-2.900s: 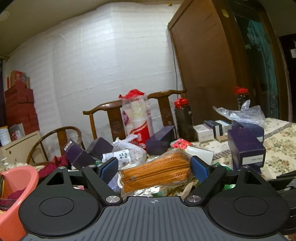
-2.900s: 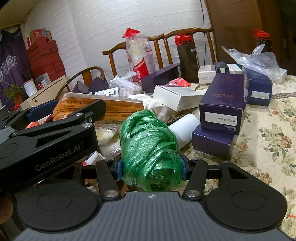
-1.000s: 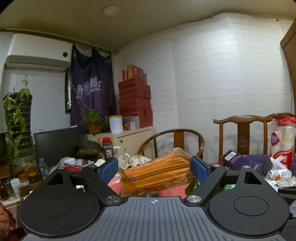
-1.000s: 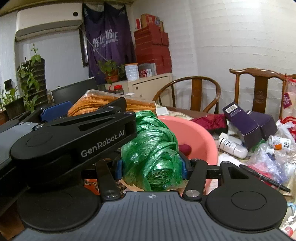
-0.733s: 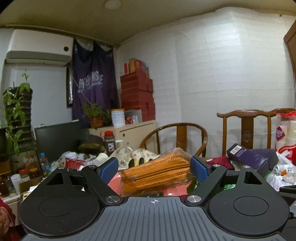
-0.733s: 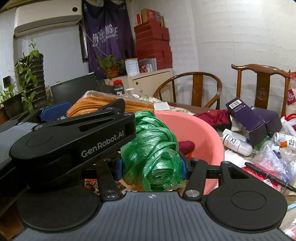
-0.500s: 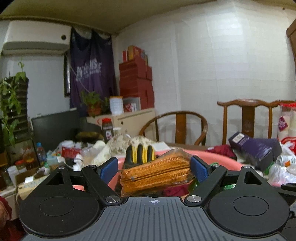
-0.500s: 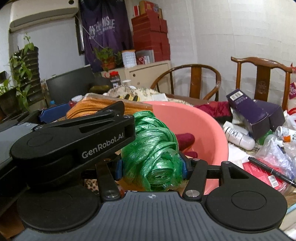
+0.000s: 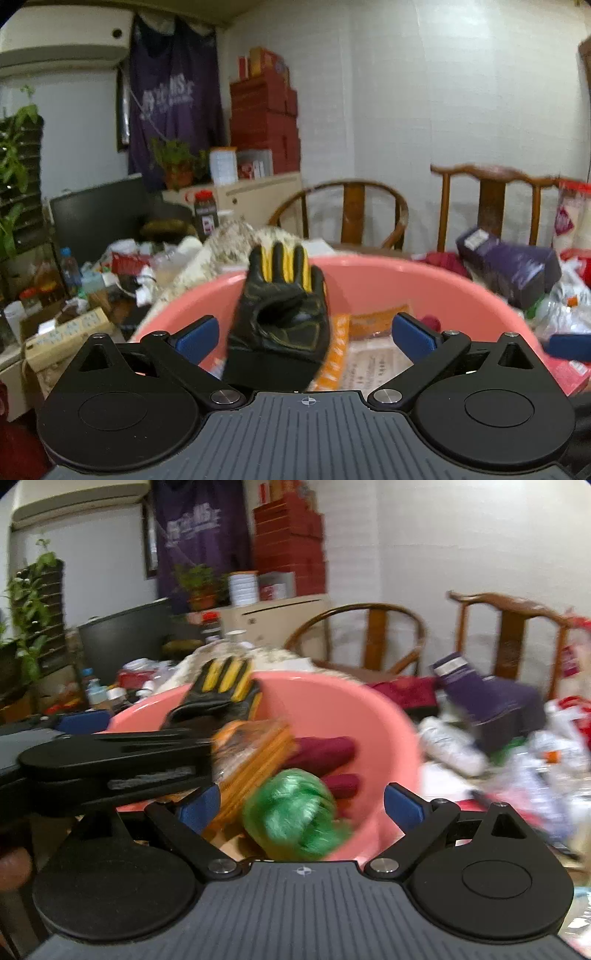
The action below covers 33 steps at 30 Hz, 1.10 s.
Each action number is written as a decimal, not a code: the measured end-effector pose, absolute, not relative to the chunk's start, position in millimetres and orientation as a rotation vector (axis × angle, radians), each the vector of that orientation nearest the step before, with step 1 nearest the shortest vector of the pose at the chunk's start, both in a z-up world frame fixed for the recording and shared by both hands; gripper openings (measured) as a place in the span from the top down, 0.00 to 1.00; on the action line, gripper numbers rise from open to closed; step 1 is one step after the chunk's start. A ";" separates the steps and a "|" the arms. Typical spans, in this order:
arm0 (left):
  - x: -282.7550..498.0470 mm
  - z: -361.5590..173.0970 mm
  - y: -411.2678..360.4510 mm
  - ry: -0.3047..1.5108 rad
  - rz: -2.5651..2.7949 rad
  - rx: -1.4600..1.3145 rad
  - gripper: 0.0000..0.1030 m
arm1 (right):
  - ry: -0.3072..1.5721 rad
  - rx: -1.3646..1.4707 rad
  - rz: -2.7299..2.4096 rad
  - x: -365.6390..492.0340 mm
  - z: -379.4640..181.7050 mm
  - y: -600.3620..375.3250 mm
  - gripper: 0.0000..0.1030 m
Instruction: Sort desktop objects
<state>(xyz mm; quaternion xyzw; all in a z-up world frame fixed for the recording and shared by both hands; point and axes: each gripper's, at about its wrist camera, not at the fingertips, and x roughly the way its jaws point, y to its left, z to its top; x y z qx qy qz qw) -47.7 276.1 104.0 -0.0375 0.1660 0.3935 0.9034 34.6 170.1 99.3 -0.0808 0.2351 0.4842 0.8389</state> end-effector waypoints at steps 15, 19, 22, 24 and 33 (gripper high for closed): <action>-154.4 88.5 209.7 0.337 0.776 -0.104 0.00 | 0.365 -0.145 1.084 -33.5 103.0 82.7 0.01; -164.4 66.7 202.2 0.386 0.811 -0.123 0.00 | 0.421 -0.202 1.077 -50.0 80.6 84.1 0.01; -171.8 55.2 205.4 0.402 0.817 -0.173 0.00 | 0.429 -0.222 1.063 -59.6 72.4 85.7 0.01; -175.4 49.5 205.8 0.408 0.823 -0.177 0.00 | 0.429 -0.230 1.049 -64.4 68.9 86.8 0.01; -176.2 34.4 209.7 0.432 0.848 -0.197 0.00 | 0.454 -0.246 1.009 -69.2 51.6 94.3 0.01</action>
